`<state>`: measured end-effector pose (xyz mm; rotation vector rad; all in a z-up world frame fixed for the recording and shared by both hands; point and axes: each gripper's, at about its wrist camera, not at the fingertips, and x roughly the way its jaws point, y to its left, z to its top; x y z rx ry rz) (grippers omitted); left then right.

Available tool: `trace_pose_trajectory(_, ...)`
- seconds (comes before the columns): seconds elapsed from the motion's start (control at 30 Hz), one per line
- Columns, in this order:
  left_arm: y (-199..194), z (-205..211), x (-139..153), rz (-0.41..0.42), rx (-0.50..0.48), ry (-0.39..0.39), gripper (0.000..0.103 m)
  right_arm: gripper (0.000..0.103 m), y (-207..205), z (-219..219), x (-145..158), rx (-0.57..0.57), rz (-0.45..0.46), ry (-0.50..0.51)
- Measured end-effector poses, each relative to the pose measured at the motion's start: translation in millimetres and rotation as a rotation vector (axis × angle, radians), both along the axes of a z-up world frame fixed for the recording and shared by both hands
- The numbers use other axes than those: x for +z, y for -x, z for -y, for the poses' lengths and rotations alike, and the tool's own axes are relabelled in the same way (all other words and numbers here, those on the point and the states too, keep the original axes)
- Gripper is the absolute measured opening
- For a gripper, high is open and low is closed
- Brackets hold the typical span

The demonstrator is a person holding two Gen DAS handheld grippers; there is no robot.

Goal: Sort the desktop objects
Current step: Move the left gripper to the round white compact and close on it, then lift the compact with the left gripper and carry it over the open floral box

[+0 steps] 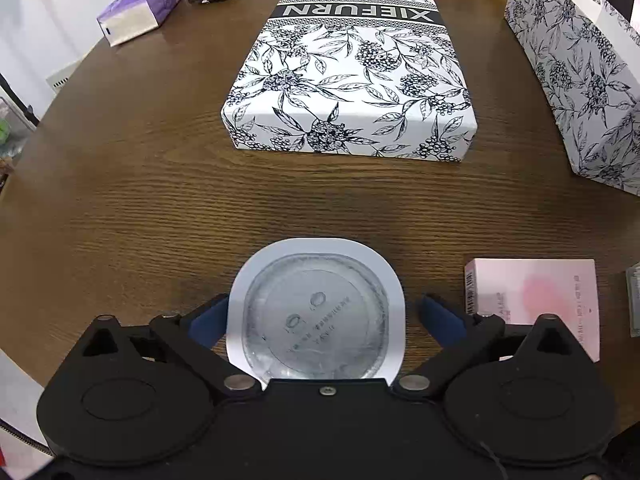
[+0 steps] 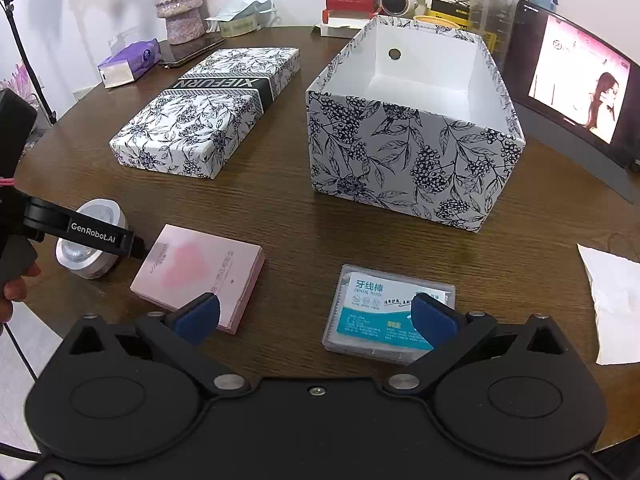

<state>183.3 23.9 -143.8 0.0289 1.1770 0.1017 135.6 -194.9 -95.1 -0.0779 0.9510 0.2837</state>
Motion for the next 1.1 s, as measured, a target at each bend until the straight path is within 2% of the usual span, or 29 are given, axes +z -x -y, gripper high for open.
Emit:
trace_pose_trajectory(0.2, 2.8, -0.7, 5.2, 0.005, 0.006, -0.002, 0.081, 0.103, 0.6, -0.4, 1.1, 0.005, -0.004, 0.000)
trace_pose_trajectory(0.7, 9.5, 0.1, 10.7, 0.006, 0.034, 0.015, 0.080, 0.103, 4.4, 0.2, 13.1, 0.045, 0.022, 0.007)
trace_pose_trajectory(0.93, 8.3, 7.5, 33.2, 0.034, 0.035, 0.024, 0.080, 0.103, 3.4, 4.3, 23.8, 0.086, 0.037, 0.003)
trace_pose_trajectory(1.1, 2.5, 20.9, 61.0, 0.046, 0.021, 0.032, 0.080, 0.103, 0.1, 9.6, 37.2, 0.118, 0.053, -0.012)
